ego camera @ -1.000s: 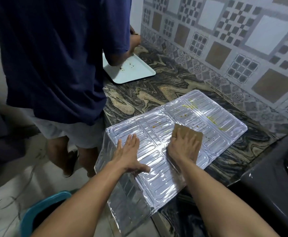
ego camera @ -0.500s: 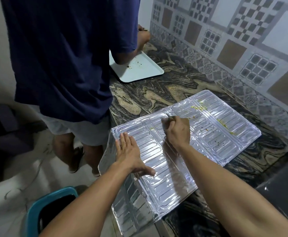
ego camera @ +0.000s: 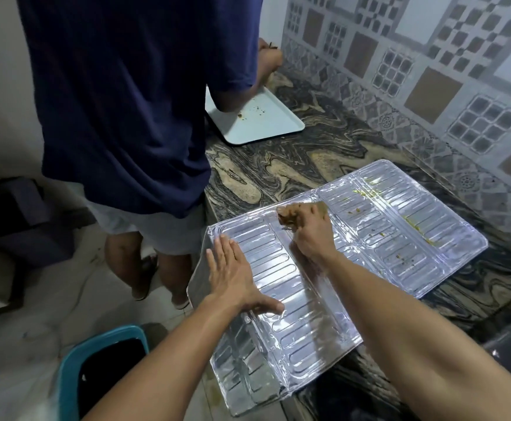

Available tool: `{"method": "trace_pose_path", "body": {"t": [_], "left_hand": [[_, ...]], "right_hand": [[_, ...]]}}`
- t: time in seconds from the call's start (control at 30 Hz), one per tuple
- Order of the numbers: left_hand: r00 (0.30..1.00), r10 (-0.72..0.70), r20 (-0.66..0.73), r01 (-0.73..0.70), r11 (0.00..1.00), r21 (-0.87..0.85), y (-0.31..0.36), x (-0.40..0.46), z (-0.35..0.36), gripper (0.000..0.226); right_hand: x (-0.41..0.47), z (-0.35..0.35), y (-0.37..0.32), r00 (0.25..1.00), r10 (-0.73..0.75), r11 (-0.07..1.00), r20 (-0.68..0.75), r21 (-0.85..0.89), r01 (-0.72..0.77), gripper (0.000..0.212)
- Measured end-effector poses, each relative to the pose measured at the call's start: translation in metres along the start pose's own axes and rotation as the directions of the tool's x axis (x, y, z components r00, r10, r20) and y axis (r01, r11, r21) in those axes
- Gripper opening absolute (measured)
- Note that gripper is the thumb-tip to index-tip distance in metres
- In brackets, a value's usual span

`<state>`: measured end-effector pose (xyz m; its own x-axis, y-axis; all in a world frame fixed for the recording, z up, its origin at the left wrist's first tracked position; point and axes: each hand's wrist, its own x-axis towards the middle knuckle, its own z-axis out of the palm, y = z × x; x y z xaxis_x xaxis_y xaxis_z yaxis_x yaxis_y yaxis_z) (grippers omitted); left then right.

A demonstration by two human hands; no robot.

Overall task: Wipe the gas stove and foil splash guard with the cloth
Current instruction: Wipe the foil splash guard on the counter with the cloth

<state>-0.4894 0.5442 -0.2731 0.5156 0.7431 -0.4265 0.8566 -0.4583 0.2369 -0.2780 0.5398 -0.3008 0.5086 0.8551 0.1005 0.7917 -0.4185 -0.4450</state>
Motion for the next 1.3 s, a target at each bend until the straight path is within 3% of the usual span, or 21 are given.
{"method": "trace_pose_path", "body": {"t": [0.07, 0.1, 0.17, 0.23, 0.27, 0.33, 0.47, 0.57, 0.67, 0.73, 0.87, 0.93, 0.97, 1.07, 1.13, 1.17, 1.23, 1.3], "left_hand": [[0.999, -0.05, -0.008, 0.05, 0.999, -0.007, 0.002, -0.005, 0.001, 0.168], [0.997, -0.077, -0.008, 0.077, 0.997, -0.019, 0.003, -0.007, 0.002, 0.167], [0.992, -0.121, -0.018, 0.12, 0.992, -0.038, 0.003, -0.007, 0.003, 0.164], [0.99, -0.133, -0.038, 0.132, 0.991, -0.025, 0.003, -0.007, 0.003, 0.15], [0.99, -0.134, -0.05, 0.133, 0.991, -0.017, 0.004, -0.008, 0.003, 0.14], [0.989, -0.137, -0.06, 0.136, 0.991, -0.016, 0.004, -0.01, 0.003, 0.131], [0.988, -0.155, -0.027, 0.153, 0.987, -0.051, 0.001, -0.009, 0.006, 0.157], [0.991, -0.134, -0.018, 0.132, 0.989, -0.062, -0.001, -0.009, 0.008, 0.164], [0.993, -0.12, 0.015, 0.12, 0.991, -0.058, -0.001, -0.011, 0.007, 0.165], [0.993, -0.118, 0.027, 0.119, 0.991, -0.055, -0.001, -0.01, 0.006, 0.165], [0.993, -0.114, 0.041, 0.115, 0.993, -0.024, 0.001, -0.008, 0.001, 0.164], [0.991, -0.122, 0.046, 0.123, 0.992, -0.014, 0.004, -0.008, -0.001, 0.164], [0.991, -0.126, 0.046, 0.126, 0.992, -0.017, 0.005, -0.007, -0.001, 0.165], [0.99, -0.13, 0.058, 0.132, 0.991, -0.029, 0.004, -0.005, 0.001, 0.167], [0.99, -0.125, 0.064, 0.127, 0.991, -0.032, 0.003, -0.005, 0.002, 0.167], [0.99, -0.123, 0.066, 0.125, 0.991, -0.035, 0.003, -0.005, 0.002, 0.167], [0.99, -0.124, 0.07, 0.127, 0.991, -0.034, 0.003, -0.005, 0.001, 0.167], [0.99, -0.12, 0.073, 0.123, 0.992, -0.032, 0.004, -0.006, 0.002, 0.167]], "right_hand": [[0.001, -0.002, -0.01, 0.995, 0.085, 0.986, -0.051, 0.147, -0.076, 0.037], [-0.001, -0.001, -0.023, 0.999, 0.035, 0.972, -0.012, 0.235, -0.031, 0.035], [-0.011, 0.011, -0.055, 0.967, -0.237, 0.905, 0.094, 0.383, 0.185, 0.034], [-0.018, 0.03, -0.079, 0.864, -0.472, 0.867, 0.175, 0.27, 0.42, 0.034], [-0.019, 0.039, -0.086, 0.833, -0.502, 0.864, 0.233, 0.151, 0.48, 0.039], [-0.017, 0.047, -0.093, 0.824, -0.449, 0.876, 0.345, -0.011, 0.482, 0.048], [-0.01, 0.038, -0.081, 0.836, -0.434, 0.873, 0.336, -0.07, 0.482, 0.053], [0.004, 0.029, -0.042, 0.892, -0.334, 0.913, 0.303, -0.132, 0.386, 0.05], [0.014, 0.008, 0.011, 0.981, -0.15, 0.961, 0.122, -0.215, 0.173, 0.034], [0.023, -0.008, 0.047, 0.998, -0.065, 0.962, 0.011, -0.266, 0.065, 0.036], [0.035, -0.04, 0.052, 0.999, 0.047, 0.958, -0.005, -0.281, -0.047, 0.039], [0.037, -0.053, 0.036, 0.974, 0.221, 0.972, -0.045, -0.074, -0.223, 0.033], [0.038, -0.058, 0.027, 0.951, 0.3, 0.949, -0.075, 0.123, -0.289, 0.026], [0.03, -0.074, -0.007, 0.906, 0.423, 0.667, -0.018, 0.683, -0.298, 0.021], [0.019, -0.067, -0.024, 0.898, 0.418, 0.456, 0.138, 0.823, -0.339, 0.025], [0.013, -0.06, -0.029, 0.892, 0.416, 0.422, 0.177, 0.831, -0.362, 0.023], [-0.004, -0.052, -0.032, 0.867, 0.484, 0.527, 0.119, 0.752, -0.397, 0.022], [-0.02, -0.05, -0.024, 0.827, 0.558, 0.725, -0.07, 0.526, -0.444, 0.04]]}}
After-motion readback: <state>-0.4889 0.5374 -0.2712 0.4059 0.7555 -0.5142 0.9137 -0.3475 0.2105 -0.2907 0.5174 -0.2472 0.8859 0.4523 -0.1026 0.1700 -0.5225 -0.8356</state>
